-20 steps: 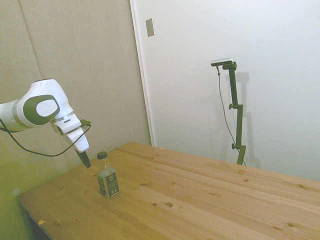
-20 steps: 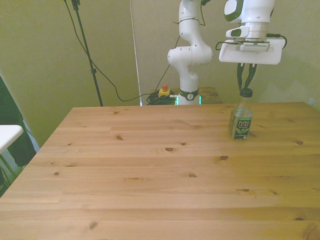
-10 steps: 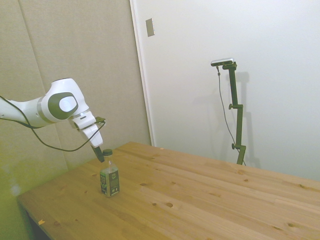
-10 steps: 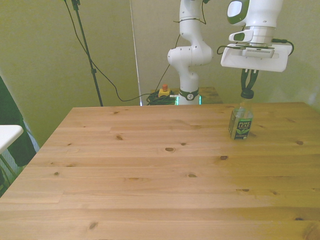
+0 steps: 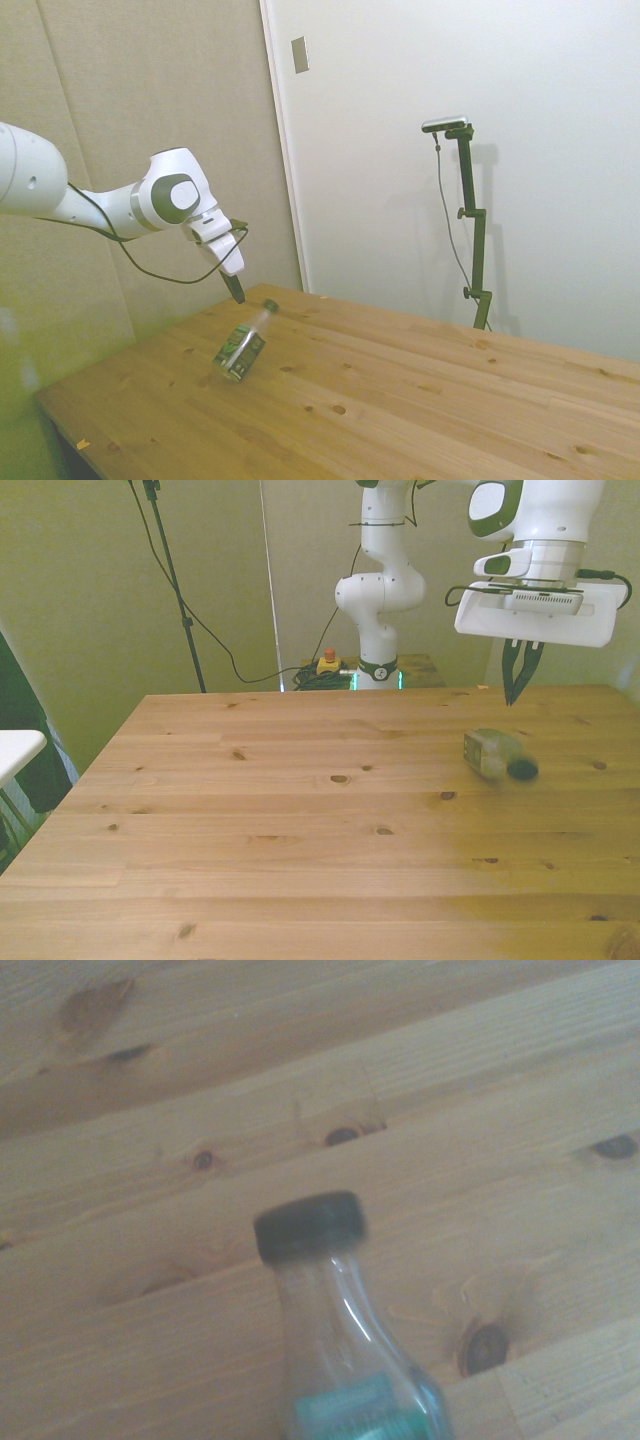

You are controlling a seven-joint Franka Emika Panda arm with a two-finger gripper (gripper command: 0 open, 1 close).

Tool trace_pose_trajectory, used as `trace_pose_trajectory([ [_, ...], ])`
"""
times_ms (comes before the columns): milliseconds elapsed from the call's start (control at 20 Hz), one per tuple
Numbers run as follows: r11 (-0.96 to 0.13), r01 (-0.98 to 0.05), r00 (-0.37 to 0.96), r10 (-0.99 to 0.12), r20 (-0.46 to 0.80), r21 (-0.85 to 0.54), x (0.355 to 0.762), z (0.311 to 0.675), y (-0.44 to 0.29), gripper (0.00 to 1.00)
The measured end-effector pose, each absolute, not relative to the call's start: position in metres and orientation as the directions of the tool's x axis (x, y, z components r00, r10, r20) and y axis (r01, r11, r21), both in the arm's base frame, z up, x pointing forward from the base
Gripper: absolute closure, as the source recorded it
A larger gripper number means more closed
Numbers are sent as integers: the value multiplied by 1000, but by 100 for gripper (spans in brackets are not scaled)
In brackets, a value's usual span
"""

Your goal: Knock down the bottle

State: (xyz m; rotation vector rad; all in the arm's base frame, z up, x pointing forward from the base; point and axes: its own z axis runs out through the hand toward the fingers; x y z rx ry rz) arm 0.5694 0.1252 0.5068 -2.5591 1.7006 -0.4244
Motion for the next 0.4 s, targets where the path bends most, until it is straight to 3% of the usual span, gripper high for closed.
trace_pose_trajectory([
  [400,-386,-895,335,-912,235,-223,614,492,102,100],
])
